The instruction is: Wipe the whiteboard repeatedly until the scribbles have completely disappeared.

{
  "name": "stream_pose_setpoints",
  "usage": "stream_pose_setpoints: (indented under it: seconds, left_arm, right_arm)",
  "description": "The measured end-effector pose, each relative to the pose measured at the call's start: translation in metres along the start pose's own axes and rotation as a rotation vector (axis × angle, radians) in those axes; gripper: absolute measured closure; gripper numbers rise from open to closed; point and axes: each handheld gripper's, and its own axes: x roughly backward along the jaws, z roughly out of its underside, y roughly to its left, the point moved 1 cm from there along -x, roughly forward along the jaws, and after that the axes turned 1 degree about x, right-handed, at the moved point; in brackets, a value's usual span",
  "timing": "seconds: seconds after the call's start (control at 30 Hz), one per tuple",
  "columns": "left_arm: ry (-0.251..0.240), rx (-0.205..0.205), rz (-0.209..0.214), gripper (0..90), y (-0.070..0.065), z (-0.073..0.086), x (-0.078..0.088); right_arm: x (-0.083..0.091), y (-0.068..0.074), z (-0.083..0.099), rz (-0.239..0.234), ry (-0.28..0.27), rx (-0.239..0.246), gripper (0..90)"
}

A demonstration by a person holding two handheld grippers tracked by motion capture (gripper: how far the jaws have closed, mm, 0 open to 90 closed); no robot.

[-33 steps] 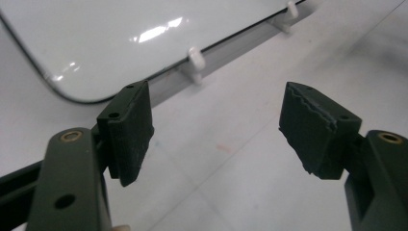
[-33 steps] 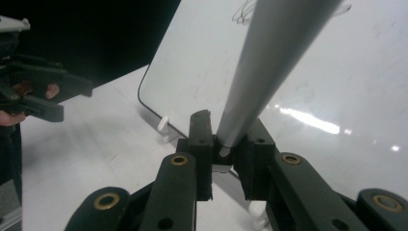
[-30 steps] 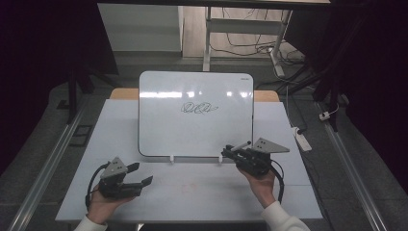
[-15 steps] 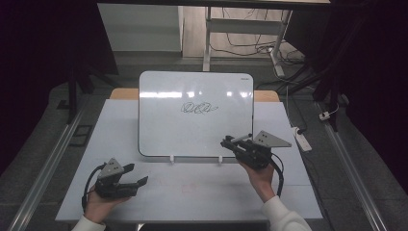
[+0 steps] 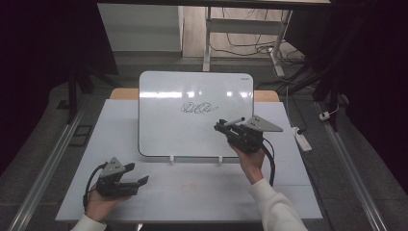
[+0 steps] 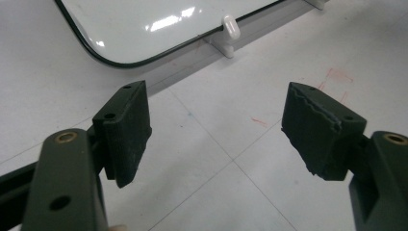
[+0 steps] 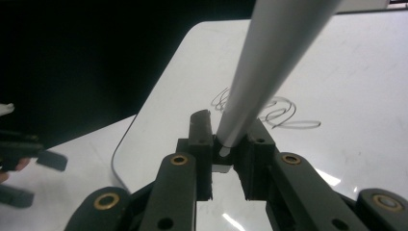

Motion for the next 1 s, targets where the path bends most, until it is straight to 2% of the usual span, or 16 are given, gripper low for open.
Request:
stream_pose_setpoints:
  seconds: [0.2, 0.33, 0.47, 0.53, 0.63, 0.7, 0.8, 0.9, 1.0]
  left_arm:
    - [-0.001, -0.001, 0.000, 25.9, 0.000, 0.001, 0.000]
    - [0.003, 0.001, -0.002, 26.0, 0.001, 0.002, -0.001]
    - [0.007, -0.001, 0.002, 26.1, 0.001, 0.002, -0.002]
    - [0.005, -0.003, 0.002, 26.1, 0.001, 0.002, -0.002]
    - [0.002, -0.002, 0.003, 26.1, 0.001, 0.002, -0.001]
    - [0.004, -0.003, 0.004, 26.1, 0.001, 0.002, -0.002]
    - [0.007, -0.001, 0.002, 26.1, 0.002, 0.003, -0.002]
    - [0.004, 0.000, 0.000, 26.2, 0.001, 0.002, -0.002]
    - [0.004, 0.000, 0.001, 26.2, 0.002, 0.003, -0.002]
  right_arm:
    - [-0.022, -0.017, -0.011, 0.059, 0.001, -0.005, 77.9]
    - [-0.040, -0.032, -0.020, 0.086, 0.009, -0.032, 77.9]
    - [-0.057, -0.040, -0.024, 0.107, 0.039, -0.003, 77.9]
    - [-0.060, -0.046, -0.026, 0.140, 0.041, 0.011, 77.9]
    - [-0.059, -0.054, -0.023, 0.168, 0.057, 0.001, 77.9]
    - [-0.060, -0.056, -0.019, 0.177, 0.080, 0.016, 77.9]
    - [-0.061, -0.059, -0.017, 0.202, 0.072, 0.017, 78.0]
    - [-0.064, -0.058, -0.015, 0.198, 0.086, 0.030, 78.0]
    - [-0.069, -0.051, -0.010, 0.177, 0.121, 0.078, 78.0]
